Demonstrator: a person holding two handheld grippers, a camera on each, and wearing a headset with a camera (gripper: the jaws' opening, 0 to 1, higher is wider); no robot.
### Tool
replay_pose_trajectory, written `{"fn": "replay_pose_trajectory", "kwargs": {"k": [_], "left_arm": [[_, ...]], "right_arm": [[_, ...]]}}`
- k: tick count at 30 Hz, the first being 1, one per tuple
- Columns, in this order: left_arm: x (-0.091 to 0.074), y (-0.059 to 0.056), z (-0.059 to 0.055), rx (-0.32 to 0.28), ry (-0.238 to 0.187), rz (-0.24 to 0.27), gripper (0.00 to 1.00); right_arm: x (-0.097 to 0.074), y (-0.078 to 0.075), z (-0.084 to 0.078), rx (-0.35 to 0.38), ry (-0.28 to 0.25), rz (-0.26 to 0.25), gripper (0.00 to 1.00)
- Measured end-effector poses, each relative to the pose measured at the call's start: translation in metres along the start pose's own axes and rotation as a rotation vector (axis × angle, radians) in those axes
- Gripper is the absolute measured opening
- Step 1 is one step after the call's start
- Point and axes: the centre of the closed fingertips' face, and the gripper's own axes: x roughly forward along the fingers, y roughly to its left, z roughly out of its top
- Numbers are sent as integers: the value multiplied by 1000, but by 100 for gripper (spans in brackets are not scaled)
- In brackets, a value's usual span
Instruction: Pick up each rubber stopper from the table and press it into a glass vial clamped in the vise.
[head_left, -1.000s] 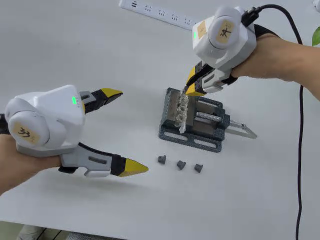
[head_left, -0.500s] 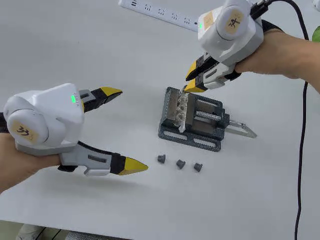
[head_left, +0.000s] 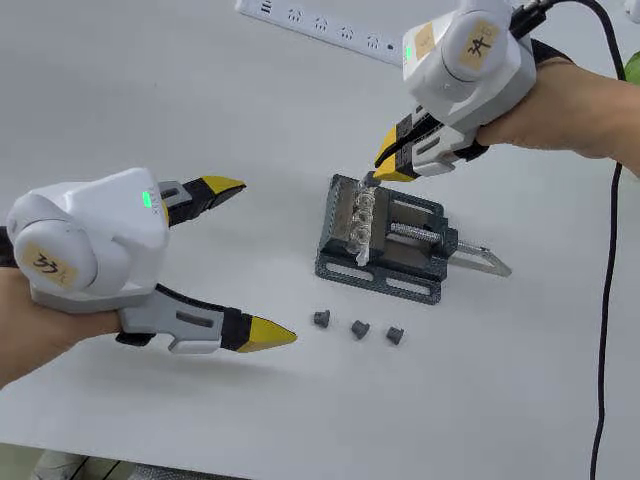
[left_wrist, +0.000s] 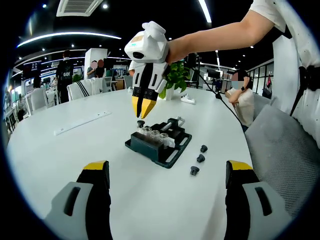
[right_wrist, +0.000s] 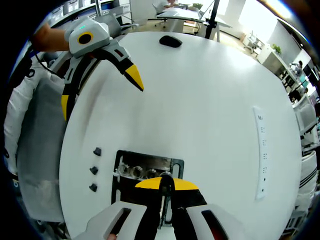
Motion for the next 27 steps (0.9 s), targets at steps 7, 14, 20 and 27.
{"fn": "replay_pose_trajectory", "kwargs": {"k": [7, 14, 20, 27], "left_arm": [[0, 1, -1, -3, 0, 0, 97], [0, 1, -1, -8, -2, 2, 96], [-1, 3, -1, -10, -6, 8, 96], [0, 4, -2, -12, -7, 8, 96]], "right_arm": [[5, -1, -3, 0, 6, 6, 1], [7, -1, -3, 3, 11, 12, 2], [9, -5, -6, -11, 19, 12, 1], [8, -3, -6, -55, 36, 10, 1]]}}
